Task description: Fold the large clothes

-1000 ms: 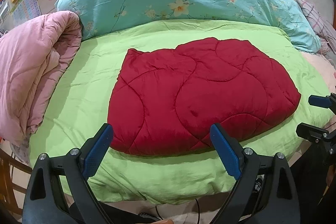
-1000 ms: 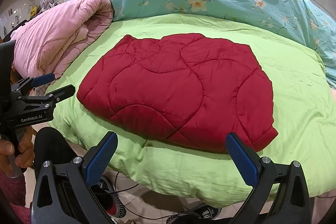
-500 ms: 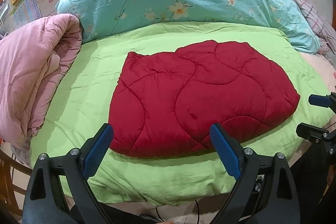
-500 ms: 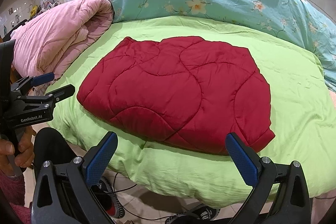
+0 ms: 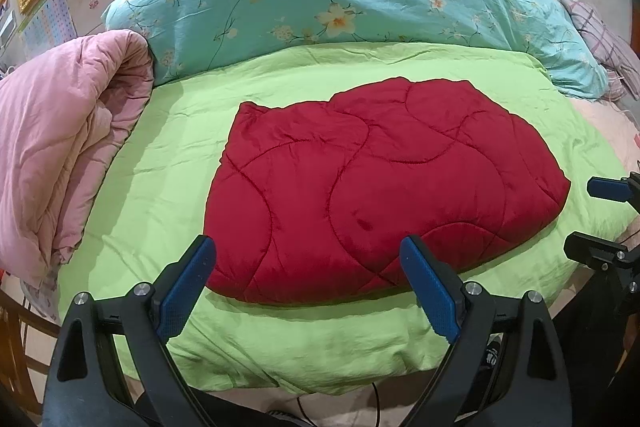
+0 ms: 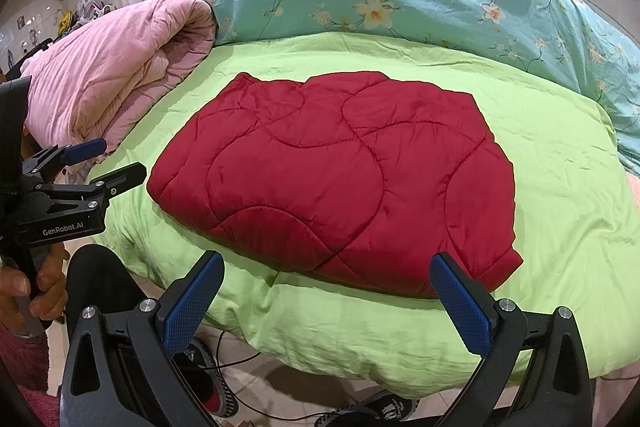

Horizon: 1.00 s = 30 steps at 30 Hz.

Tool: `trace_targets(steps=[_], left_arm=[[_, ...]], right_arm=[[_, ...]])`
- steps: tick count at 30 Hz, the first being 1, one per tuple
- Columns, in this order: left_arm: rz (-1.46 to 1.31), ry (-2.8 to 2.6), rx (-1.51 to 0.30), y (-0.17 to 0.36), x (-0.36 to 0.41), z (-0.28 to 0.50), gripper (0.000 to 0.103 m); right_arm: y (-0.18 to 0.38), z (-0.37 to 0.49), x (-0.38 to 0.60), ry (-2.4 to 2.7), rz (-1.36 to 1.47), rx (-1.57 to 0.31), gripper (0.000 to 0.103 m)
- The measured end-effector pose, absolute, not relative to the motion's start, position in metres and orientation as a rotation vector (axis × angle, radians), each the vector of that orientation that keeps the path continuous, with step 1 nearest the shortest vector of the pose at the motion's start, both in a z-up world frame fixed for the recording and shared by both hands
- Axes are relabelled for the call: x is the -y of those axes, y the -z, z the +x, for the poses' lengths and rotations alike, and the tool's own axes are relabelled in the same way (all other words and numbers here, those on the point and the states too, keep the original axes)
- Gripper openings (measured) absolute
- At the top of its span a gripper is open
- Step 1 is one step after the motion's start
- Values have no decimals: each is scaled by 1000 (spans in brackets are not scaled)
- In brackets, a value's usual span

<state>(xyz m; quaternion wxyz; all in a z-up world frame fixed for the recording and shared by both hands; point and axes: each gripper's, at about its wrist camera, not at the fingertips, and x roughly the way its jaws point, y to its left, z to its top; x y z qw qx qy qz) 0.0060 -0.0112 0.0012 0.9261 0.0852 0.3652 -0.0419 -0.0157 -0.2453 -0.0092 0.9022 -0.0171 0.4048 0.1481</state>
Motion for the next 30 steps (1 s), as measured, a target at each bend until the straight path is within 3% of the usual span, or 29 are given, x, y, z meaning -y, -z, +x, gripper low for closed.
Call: trace_targets(steps=[30], left_arm=[[166,90,-739,-1,14,15,94]], right_arm=[[4,-5,245,-298,-25,-823,103]])
